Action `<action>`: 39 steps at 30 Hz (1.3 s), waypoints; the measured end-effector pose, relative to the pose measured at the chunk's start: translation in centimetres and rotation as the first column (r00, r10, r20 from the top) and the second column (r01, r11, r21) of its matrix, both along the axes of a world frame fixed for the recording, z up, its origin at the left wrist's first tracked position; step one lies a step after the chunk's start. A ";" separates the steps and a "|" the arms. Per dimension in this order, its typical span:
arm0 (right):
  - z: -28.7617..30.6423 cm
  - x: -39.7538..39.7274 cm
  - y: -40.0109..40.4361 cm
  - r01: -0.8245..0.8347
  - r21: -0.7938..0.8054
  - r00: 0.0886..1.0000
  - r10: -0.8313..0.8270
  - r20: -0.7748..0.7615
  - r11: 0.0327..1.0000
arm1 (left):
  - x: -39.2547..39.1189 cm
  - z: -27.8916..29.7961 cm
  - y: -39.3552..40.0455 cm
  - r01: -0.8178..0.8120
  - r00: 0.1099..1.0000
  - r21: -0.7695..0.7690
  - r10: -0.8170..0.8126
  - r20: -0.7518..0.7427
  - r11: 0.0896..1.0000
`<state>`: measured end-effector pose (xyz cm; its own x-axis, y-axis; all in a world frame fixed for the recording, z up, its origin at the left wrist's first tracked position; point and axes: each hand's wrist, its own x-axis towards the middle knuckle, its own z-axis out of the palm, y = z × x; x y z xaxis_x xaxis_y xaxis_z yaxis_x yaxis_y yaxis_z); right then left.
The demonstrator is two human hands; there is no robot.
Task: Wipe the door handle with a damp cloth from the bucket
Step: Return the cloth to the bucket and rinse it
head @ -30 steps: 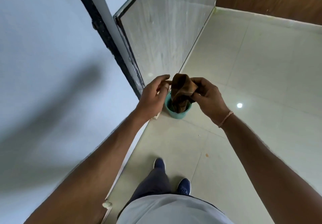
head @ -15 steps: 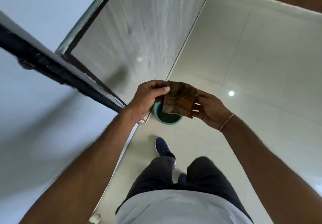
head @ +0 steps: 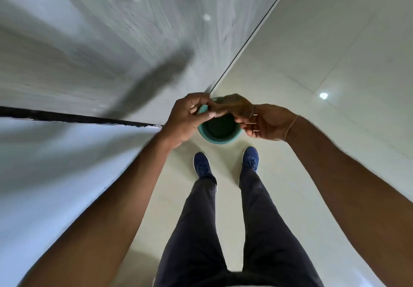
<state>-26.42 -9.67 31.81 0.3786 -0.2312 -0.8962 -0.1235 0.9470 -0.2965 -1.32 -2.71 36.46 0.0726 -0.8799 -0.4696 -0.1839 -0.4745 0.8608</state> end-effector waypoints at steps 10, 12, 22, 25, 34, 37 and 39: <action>-17.0 3.2 -1.0 -0.249 -0.313 0.959 0.189 -0.210 0.916 | -1.0 -19.3 0.2 -0.431 0.776 0.502 0.592 -0.217 0.750; -20.4 3.4 -0.8 -0.292 -0.345 0.947 0.219 -0.234 0.892 | -0.9 -22.9 0.3 -0.454 0.748 0.526 0.629 -0.213 0.719; -26.1 5.4 1.0 -0.474 -0.433 0.827 0.219 -0.517 0.767 | -0.5 -29.7 0.1 -0.464 0.882 0.164 0.471 -0.006 0.871; -25.4 5.5 1.2 -0.233 -0.504 0.948 0.077 -0.310 0.832 | -0.4 -29.3 -0.6 -0.507 0.830 0.302 0.552 -0.082 0.807; -24.5 5.4 0.2 0.050 -0.352 0.991 -0.090 -0.096 0.935 | 0.3 -28.5 -1.2 -0.240 0.907 0.405 0.352 -0.230 0.882; -25.2 5.8 -0.1 -0.065 -0.419 0.967 -0.046 -0.250 0.905 | 0.5 -29.2 -1.0 -0.169 0.981 0.381 0.194 -0.029 0.909; -25.6 6.2 0.0 -0.157 -0.455 0.943 -0.003 -0.332 0.877 | 0.5 -29.9 -0.8 -0.222 0.974 0.382 0.223 0.042 0.897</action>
<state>-20.26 -9.63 6.19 0.1318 -0.6350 -0.7612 -0.3521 0.6879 -0.6347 -0.87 -3.53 6.51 0.2440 -0.5943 -0.7664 -0.0330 -0.7949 0.6059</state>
